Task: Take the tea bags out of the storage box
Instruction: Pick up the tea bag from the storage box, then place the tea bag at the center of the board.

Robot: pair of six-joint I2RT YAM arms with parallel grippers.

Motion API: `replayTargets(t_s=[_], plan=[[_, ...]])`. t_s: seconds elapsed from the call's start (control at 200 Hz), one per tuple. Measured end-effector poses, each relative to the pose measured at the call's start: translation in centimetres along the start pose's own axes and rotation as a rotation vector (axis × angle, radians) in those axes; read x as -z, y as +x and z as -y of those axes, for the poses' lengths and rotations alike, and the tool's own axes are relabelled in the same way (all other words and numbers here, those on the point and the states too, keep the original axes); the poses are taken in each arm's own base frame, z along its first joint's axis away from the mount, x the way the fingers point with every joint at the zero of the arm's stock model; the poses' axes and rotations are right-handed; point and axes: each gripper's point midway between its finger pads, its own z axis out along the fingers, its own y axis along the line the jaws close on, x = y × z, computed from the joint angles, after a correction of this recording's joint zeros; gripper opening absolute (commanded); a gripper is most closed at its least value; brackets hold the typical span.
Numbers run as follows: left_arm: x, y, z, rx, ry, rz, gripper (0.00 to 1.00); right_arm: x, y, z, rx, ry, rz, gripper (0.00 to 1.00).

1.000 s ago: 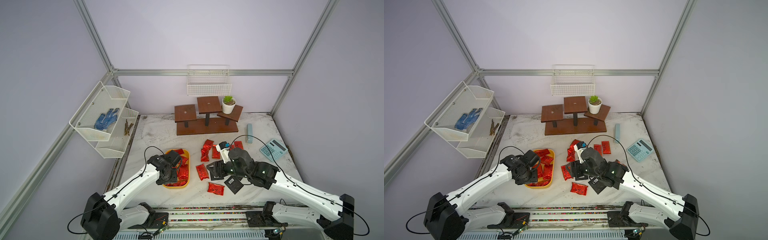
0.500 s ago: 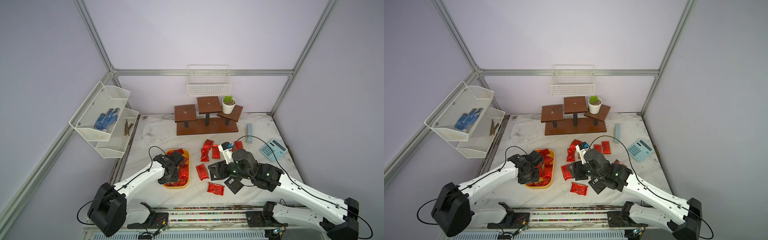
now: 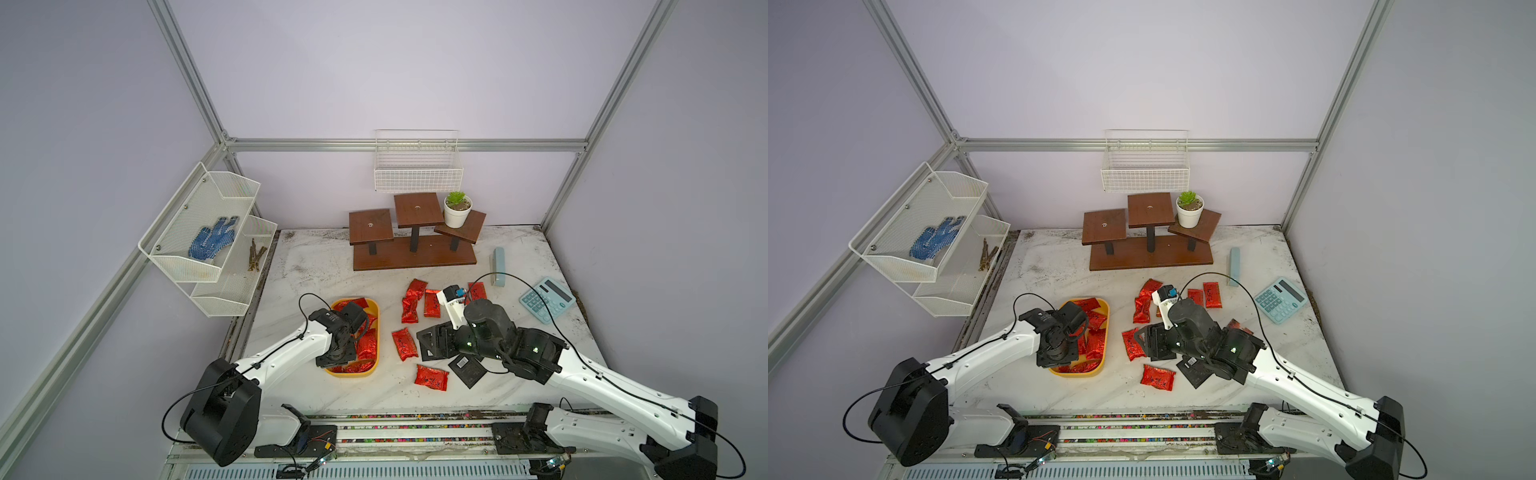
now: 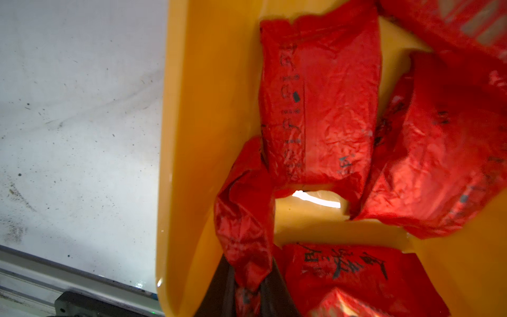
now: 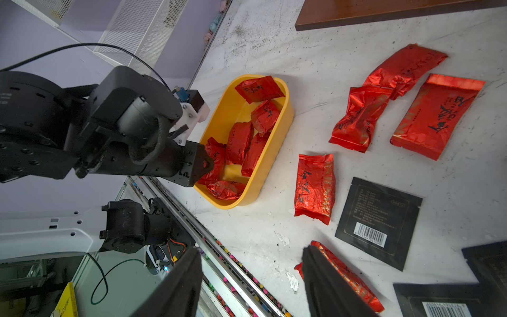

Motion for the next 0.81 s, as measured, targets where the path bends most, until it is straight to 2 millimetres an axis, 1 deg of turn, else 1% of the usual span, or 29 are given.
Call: replayTargets(t_s=[0.09, 0.245, 0.39, 0.485, 0.555, 0.62, 0.805], plan=[[1.6, -0.7, 0.7, 0.004, 0.048, 0.024, 0.16, 0.1, -0.1, 0.0, 0.001, 0.002, 0.006, 0.63], [6.3, -2.6, 2.5, -0.004, 0.192, 0.095, 0.16, 0.4, -0.4, 0.2, 0.006, 0.014, 0.025, 0.64], [10.7, -4.5, 5.1, -0.052, 0.337, 0.147, 0.16, 1.0, -0.6, 0.7, 0.018, 0.037, 0.042, 0.64], [12.7, -5.9, 6.9, -0.097, 0.4, 0.163, 0.15, 1.5, -0.8, 1.2, 0.024, 0.057, 0.051, 0.64], [13.4, -6.9, 8.2, -0.125, 0.422, 0.165, 0.15, 2.0, -0.9, 1.4, 0.026, 0.066, 0.06, 0.64], [13.5, -7.8, 9.5, -0.149, 0.432, 0.154, 0.15, 2.5, -1.1, 1.7, 0.024, 0.075, 0.074, 0.64], [12.0, -10.6, 13.5, -0.226, 0.466, 0.094, 0.14, 3.8, -1.2, 2.4, 0.016, 0.097, 0.092, 0.64]])
